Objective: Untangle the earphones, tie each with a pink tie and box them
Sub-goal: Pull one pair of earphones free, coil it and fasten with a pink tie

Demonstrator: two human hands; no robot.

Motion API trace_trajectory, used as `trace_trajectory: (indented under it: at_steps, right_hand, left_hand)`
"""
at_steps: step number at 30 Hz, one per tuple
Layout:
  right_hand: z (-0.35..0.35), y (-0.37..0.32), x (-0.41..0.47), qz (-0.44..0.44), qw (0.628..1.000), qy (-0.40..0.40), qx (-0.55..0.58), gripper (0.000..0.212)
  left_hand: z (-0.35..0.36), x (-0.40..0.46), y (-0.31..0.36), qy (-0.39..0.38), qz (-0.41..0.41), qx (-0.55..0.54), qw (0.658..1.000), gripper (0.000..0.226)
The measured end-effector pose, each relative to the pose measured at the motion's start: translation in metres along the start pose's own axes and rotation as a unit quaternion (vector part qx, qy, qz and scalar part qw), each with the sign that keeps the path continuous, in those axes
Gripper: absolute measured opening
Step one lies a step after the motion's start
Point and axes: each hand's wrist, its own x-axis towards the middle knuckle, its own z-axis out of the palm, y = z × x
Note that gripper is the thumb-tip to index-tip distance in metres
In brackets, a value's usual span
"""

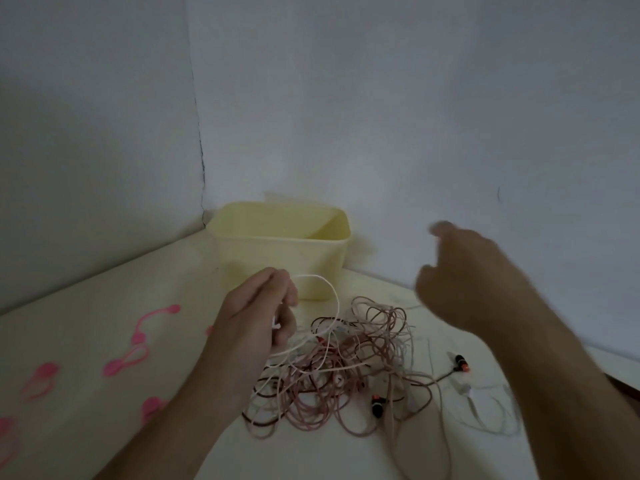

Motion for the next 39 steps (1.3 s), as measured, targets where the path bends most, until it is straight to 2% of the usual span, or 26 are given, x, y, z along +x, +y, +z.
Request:
trace_trajectory:
  at_steps: [1,2,3,5,6,8,9,11,13,14,16,19,24,27,30,34,37,39]
  right_hand:
    - [0.002,-0.011,-0.005,-0.073,0.995,-0.032,0.060,0.070]
    - [0.005,-0.024,-0.011,-0.150,0.979,-0.076,0.120,0.079]
    - [0.012,-0.037,-0.017,-0.212,0.957,-0.122,0.157,0.080]
    - [0.036,-0.051,-0.022,-0.286,0.929,-0.159,0.174,0.066]
    - [0.044,-0.054,-0.022,-0.294,0.928,-0.154,0.167,0.052]
    - [0.046,-0.050,-0.014,-0.258,0.943,-0.135,0.164,0.025]
    - [0.043,-0.045,-0.010,-0.227,0.944,-0.140,0.192,0.020]
    - [0.034,-0.038,-0.005,-0.176,0.921,-0.158,0.310,0.026]
    - [0.031,-0.037,-0.007,-0.138,0.879,-0.143,0.434,0.029]
    - [0.034,-0.038,-0.007,-0.129,0.874,-0.122,0.453,0.028]
    - [0.046,-0.042,-0.006,-0.134,0.892,-0.078,0.424,0.029]
    - [0.063,-0.045,-0.008,-0.193,0.926,-0.076,0.315,0.029]
    - [0.074,-0.056,-0.017,-0.242,0.929,-0.104,0.261,0.034]
    - [0.069,-0.058,-0.022,-0.267,0.935,-0.119,0.203,0.024]
    - [0.058,-0.056,-0.022,-0.261,0.938,-0.106,0.200,0.022]
    - [0.045,-0.046,-0.015,-0.245,0.932,-0.018,0.265,0.026]
    - [0.045,-0.041,-0.012,-0.226,0.919,-0.004,0.323,0.027]
    - [0.050,-0.041,-0.010,-0.220,0.913,-0.017,0.344,0.027]
  left_hand:
    - [0.001,-0.002,0.001,-0.021,0.008,0.002,1.000,0.038]
    - [0.003,-0.004,0.002,-0.039,0.013,0.000,0.999,0.038]
    - [0.005,-0.005,0.003,-0.051,0.015,-0.006,0.999,0.039]
    - [0.006,-0.006,0.004,-0.057,0.015,-0.016,0.998,0.039]
    - [0.005,-0.005,0.004,-0.053,0.020,-0.017,0.998,0.037]
    - [0.002,-0.001,0.003,-0.048,0.024,-0.029,0.998,0.033]
    - [0.000,0.000,0.003,-0.049,0.019,-0.050,0.997,0.031]
    - [-0.003,0.002,0.004,-0.059,-0.015,-0.132,0.989,0.026]
    - [-0.008,0.002,0.005,-0.112,-0.070,-0.229,0.964,0.022]
    - [-0.009,0.002,0.005,-0.153,-0.084,-0.272,0.947,0.020]
    - [-0.010,0.001,0.006,-0.199,-0.074,-0.316,0.924,0.022]
    - [-0.009,0.000,0.010,-0.136,-0.055,-0.289,0.946,0.027]
    - [-0.011,0.002,0.017,-0.057,-0.009,-0.246,0.968,0.032]
    - [-0.014,0.004,0.016,-0.022,0.038,-0.091,0.995,0.029]
    - [-0.013,0.006,0.011,-0.006,0.041,0.021,0.999,0.028]
    - [-0.011,0.003,0.010,-0.108,-0.023,-0.032,0.993,0.019]
    - [-0.010,-0.002,0.014,-0.165,-0.064,-0.142,0.974,0.018]
    - [-0.008,-0.004,0.017,-0.165,-0.079,-0.198,0.963,0.013]
